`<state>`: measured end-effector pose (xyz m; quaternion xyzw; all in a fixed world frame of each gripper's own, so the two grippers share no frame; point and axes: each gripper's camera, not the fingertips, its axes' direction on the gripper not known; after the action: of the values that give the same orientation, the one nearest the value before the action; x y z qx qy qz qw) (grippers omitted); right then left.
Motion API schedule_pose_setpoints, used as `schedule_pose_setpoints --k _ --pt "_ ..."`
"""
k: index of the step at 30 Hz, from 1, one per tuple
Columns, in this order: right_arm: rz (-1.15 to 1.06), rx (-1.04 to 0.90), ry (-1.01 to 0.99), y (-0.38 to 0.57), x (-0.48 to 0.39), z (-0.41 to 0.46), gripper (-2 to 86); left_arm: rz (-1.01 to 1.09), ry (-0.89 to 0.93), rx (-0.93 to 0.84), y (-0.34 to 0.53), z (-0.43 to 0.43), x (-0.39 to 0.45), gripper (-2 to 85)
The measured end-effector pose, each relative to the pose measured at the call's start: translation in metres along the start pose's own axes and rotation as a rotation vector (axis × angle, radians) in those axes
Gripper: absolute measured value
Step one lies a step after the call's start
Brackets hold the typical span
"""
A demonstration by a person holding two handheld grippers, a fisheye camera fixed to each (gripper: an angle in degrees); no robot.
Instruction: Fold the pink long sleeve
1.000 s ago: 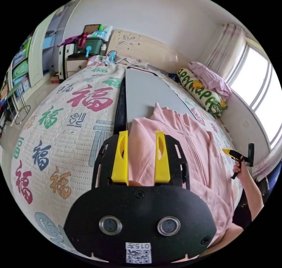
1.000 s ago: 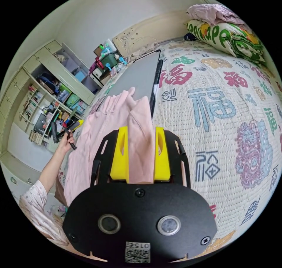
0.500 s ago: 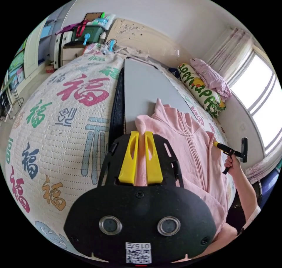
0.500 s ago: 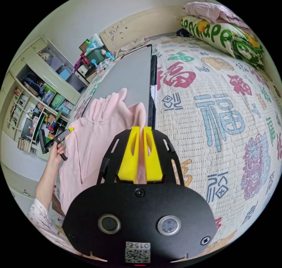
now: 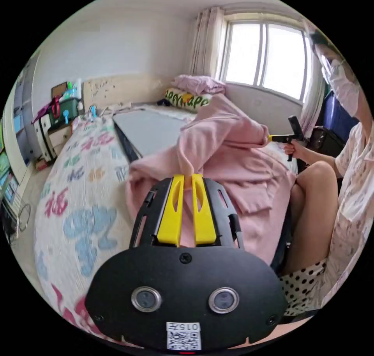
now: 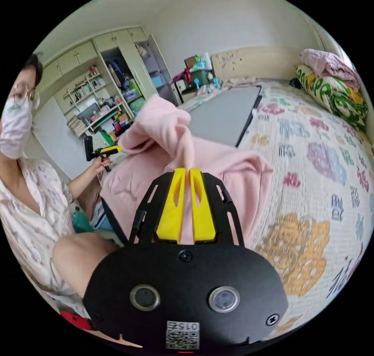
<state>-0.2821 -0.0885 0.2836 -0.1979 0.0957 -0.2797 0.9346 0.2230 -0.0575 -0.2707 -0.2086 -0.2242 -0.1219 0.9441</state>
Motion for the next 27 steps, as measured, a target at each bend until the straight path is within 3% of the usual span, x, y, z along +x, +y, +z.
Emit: schedule_pose_setpoints --k 3,9,15,21,27 --pt "0.046 -0.146 0.033 0.046 -0.001 0.005 1.6 -0.085 -0.008 -0.034 0.047 -0.017 0.022 2.3" --pt "0.070 -0.222 0.086 0.025 -0.001 -0.023 4.5 -0.060 -0.047 -0.071 0.002 -0.051 0.059 3.4" --pt "0.227 -0.134 0.067 0.040 0.022 -0.058 4.6 -0.086 -0.085 -0.035 -0.021 -0.077 0.085 2.9" --pt "0.460 0.019 -0.075 0.050 0.086 -0.099 5.8 -0.366 -0.080 0.042 -0.057 -0.092 0.030 6.8" --pt "0.606 0.095 -0.151 0.009 0.145 -0.095 10.5 -0.539 0.020 0.032 -0.122 -0.030 -0.027 11.6"
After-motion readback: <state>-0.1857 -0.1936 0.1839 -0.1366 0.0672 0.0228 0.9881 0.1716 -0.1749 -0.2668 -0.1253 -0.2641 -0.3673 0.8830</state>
